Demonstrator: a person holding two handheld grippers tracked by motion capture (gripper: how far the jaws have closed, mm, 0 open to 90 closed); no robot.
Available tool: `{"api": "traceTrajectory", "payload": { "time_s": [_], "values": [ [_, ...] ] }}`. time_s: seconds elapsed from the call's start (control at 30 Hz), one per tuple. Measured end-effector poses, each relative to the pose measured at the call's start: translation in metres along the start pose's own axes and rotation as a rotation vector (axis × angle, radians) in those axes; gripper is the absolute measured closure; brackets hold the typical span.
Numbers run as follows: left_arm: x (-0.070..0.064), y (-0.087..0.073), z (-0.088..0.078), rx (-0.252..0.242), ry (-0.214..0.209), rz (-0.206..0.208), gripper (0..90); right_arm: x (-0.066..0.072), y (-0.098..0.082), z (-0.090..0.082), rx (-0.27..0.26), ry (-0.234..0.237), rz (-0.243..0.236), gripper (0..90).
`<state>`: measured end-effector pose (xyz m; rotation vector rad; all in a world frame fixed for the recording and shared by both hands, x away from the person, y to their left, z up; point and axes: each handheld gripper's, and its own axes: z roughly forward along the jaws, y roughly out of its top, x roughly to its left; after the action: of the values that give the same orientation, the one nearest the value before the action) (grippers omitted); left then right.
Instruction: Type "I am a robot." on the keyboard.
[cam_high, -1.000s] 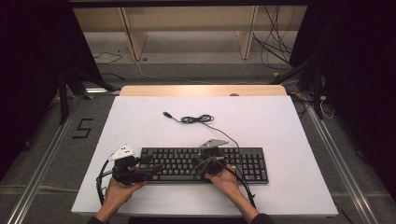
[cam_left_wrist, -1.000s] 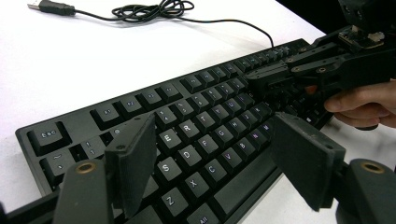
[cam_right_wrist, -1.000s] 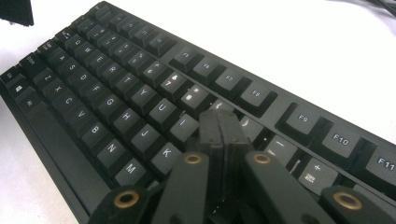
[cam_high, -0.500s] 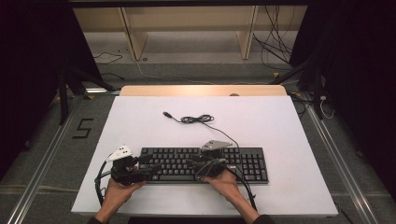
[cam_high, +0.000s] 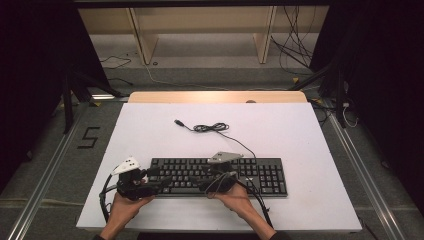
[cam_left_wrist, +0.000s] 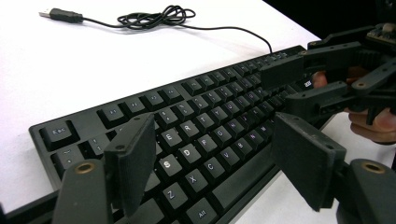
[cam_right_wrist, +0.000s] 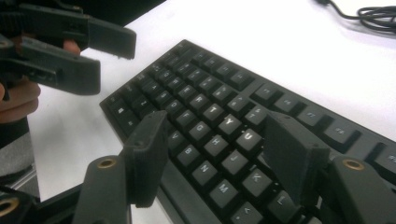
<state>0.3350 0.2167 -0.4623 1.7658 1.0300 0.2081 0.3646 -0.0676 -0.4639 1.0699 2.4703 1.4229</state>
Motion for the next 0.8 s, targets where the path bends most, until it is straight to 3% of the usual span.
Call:
{"api": "traceTrajectory", "payload": {
  "time_s": [0.37, 0.57, 0.8],
  "values": [
    [0.000, 0.000, 0.000, -0.001, 0.000, -0.001, 30.6, 0.008, 0.001, 0.013, 0.023, -0.006, -0.036, 80.1],
    [0.000, -0.001, 0.000, 0.002, 0.000, 0.003, 30.6, 0.012, 0.001, 0.021, 0.053, -0.001, -0.050, 88.6],
    [0.000, 0.000, 0.000, -0.001, -0.002, 0.007, 30.4, 0.013, -0.001, 0.028, 0.077, -0.003, -0.052, 90.0]
  ]
}}
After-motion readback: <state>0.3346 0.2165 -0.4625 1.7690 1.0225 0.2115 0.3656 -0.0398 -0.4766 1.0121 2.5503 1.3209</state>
